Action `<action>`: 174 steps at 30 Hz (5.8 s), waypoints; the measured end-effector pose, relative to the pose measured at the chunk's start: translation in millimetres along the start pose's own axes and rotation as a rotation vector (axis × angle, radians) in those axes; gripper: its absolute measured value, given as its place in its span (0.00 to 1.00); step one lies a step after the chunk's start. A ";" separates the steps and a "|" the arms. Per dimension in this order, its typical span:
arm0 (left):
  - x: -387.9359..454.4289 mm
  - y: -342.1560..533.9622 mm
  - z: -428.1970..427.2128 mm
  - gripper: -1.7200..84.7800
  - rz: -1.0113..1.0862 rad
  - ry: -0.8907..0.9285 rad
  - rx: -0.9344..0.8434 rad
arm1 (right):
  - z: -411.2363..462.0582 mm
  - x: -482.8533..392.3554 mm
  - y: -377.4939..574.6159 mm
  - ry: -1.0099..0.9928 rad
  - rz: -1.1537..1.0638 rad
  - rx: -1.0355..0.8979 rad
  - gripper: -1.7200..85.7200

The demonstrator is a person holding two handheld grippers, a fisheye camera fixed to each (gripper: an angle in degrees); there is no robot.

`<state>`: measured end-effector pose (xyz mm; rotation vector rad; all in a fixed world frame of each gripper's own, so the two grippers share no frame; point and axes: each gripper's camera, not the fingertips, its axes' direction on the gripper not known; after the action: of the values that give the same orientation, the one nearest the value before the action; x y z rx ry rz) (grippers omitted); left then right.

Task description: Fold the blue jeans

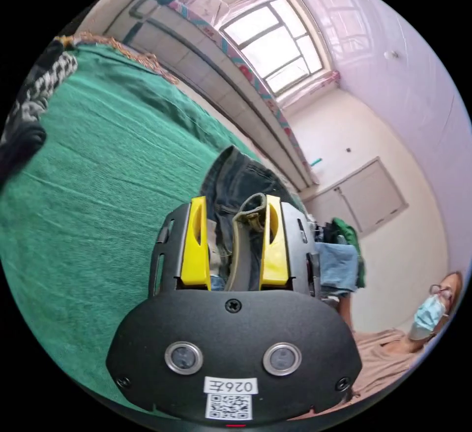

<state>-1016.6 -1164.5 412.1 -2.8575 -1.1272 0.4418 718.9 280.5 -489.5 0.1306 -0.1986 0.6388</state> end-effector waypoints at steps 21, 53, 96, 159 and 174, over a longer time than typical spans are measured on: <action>51.7 55.7 40.2 0.30 0.329 -0.123 -0.117 | -81.4 -248.9 107.6 0.613 -0.776 0.463 0.01; 140.6 84.0 -13.8 0.04 0.155 -0.046 -0.151 | -231.6 -233.8 -115.7 0.281 -0.801 -0.282 0.19; 53.7 -140.5 -137.8 0.04 0.108 -0.614 -0.061 | -106.9 -296.3 -295.6 0.462 -0.932 -0.799 0.00; 76.4 -67.6 -9.4 0.04 0.334 -0.865 -0.083 | -54.6 -135.3 -221.8 0.405 -0.779 -0.214 0.01; 33.1 -33.9 -48.2 0.04 0.387 -0.807 -0.028 | 230.1 43.9 -270.9 0.498 -0.486 -0.720 0.07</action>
<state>-1002.8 -1113.9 454.8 -2.9637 -0.5792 1.7093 883.7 48.6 -272.0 -0.6543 0.0947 0.0756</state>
